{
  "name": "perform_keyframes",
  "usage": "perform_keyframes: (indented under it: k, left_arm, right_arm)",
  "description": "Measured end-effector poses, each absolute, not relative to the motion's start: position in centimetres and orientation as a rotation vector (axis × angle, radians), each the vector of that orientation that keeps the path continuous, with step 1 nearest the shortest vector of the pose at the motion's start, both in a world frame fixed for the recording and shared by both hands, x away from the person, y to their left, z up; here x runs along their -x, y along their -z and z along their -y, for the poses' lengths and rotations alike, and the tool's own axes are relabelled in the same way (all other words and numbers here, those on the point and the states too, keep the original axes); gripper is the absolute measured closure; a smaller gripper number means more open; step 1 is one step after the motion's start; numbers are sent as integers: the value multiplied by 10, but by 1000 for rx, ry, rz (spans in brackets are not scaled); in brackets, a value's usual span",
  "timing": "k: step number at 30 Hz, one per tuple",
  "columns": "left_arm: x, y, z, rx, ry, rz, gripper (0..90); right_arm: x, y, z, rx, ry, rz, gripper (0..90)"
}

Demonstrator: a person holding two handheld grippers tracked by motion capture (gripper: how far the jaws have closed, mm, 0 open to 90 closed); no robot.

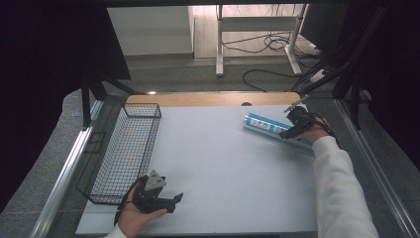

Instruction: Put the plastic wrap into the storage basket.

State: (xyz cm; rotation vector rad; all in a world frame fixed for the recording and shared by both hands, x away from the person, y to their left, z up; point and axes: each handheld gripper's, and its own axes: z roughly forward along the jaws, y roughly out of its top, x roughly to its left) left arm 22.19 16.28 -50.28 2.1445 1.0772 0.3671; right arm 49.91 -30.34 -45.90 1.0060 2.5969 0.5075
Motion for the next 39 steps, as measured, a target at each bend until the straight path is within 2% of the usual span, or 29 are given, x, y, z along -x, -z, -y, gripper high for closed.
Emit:
perform_keyframes:
  k: [4, 6, 18, 28, 39]
  left_arm:
    - [-222, 503, -163, -2147, -368, -1077, 171]
    - [-222, 503, -163, -2146, -368, -1078, 171]
    - [-222, 503, -163, -2149, -369, -1075, 171]
    - [-222, 503, -163, -2147, -371, -1076, 171]
    - [-222, 503, -163, -2146, -373, -1075, 171]
  right_arm:
    - [-506, 464, 306, -1020, -480, -2640, 183]
    - [-510, 467, 305, -1002, -471, -2672, 215]
    - [-517, 487, 301, -958, -352, -2746, 238]
    - [-516, 485, 291, -848, -245, -2774, 278]
    - [-511, 468, 296, -955, -333, -2733, 319]
